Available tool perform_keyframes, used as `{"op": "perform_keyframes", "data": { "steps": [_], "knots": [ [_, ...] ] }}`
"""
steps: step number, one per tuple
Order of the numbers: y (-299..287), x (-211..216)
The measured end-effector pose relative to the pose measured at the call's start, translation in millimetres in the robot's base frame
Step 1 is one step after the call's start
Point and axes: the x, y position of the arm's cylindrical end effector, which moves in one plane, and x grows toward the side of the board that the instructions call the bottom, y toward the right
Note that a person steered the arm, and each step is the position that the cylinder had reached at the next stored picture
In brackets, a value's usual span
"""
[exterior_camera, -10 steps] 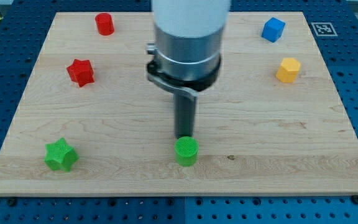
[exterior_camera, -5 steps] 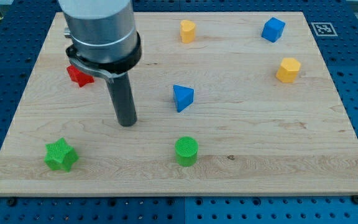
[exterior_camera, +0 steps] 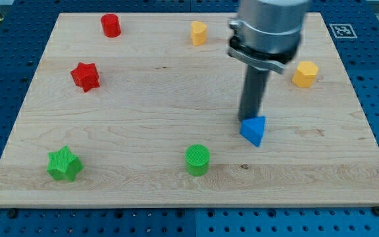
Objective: Move blue triangle at bottom right of the board
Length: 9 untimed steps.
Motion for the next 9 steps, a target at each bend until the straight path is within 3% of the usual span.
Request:
{"op": "perform_keyframes", "data": {
  "steps": [2,4,8,9],
  "knots": [
    [-41.5,11.8],
    [99.1,45.8],
    [104.4,32.5],
    [117.6,55.4]
  ]
}}
